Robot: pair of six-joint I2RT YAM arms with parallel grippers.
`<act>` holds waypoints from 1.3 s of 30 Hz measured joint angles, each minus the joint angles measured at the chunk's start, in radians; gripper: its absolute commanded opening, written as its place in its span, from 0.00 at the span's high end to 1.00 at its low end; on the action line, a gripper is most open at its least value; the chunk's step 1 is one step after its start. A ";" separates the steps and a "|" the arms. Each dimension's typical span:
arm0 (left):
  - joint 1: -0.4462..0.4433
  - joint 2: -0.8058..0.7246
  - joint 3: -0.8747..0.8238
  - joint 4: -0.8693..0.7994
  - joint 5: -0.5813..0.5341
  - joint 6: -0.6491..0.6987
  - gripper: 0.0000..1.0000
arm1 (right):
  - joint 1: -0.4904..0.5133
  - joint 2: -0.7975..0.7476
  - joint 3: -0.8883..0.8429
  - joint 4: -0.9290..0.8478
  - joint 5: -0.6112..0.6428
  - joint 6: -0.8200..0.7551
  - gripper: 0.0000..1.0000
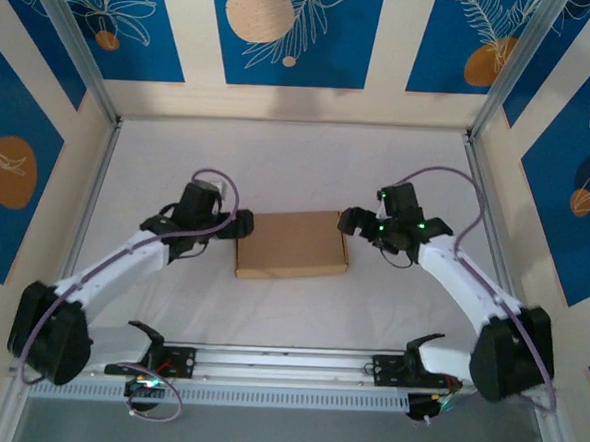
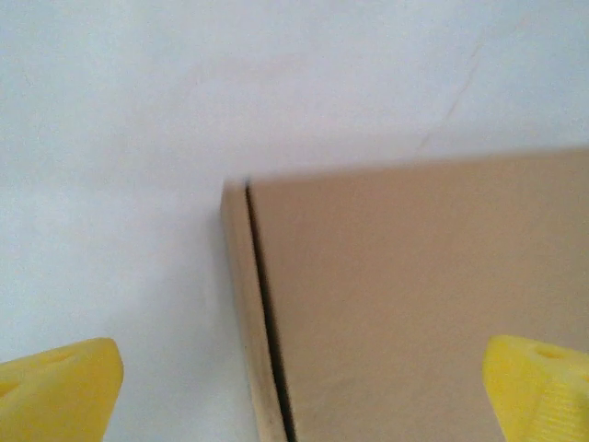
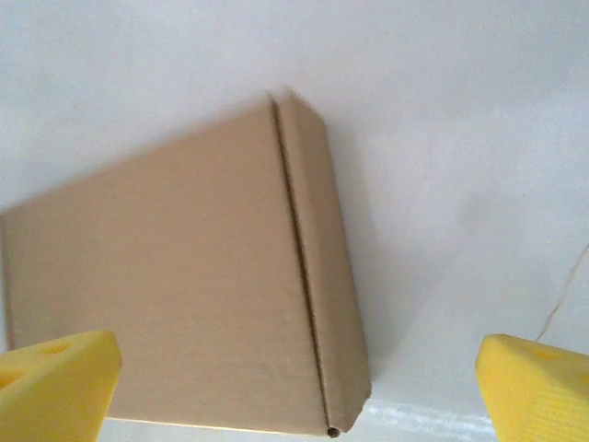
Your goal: Fold the paper box
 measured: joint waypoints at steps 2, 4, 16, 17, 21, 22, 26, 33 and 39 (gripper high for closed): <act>0.000 -0.068 0.035 0.018 -0.072 0.069 0.00 | 0.019 -0.095 0.031 0.006 0.080 -0.045 0.01; 0.002 -0.134 0.026 0.081 -0.156 0.167 0.00 | 0.035 -0.178 0.041 0.037 0.152 -0.089 0.01; 0.282 0.134 -0.340 0.668 -0.258 0.525 0.00 | -0.102 -0.040 -0.378 0.624 0.145 -0.592 0.01; 0.311 0.159 -0.354 0.700 -0.245 0.509 0.00 | -0.145 -0.013 -0.406 0.666 0.138 -0.589 0.01; 0.392 0.213 -0.378 0.782 -0.173 0.473 0.00 | -0.304 0.077 -0.505 0.914 0.105 -0.555 0.01; 0.399 0.225 -0.381 0.818 -0.164 0.474 0.00 | -0.323 0.089 -0.537 0.986 0.084 -0.554 0.01; 0.417 0.333 -0.487 1.160 -0.103 0.481 0.00 | -0.355 0.217 -0.627 1.280 0.005 -0.528 0.01; 0.415 0.370 -0.473 1.172 0.014 0.522 0.00 | -0.353 0.342 -0.507 1.314 -0.064 -0.518 0.01; 0.415 0.370 -0.454 1.194 0.023 0.522 0.00 | -0.351 0.340 -0.467 1.312 -0.040 -0.517 0.01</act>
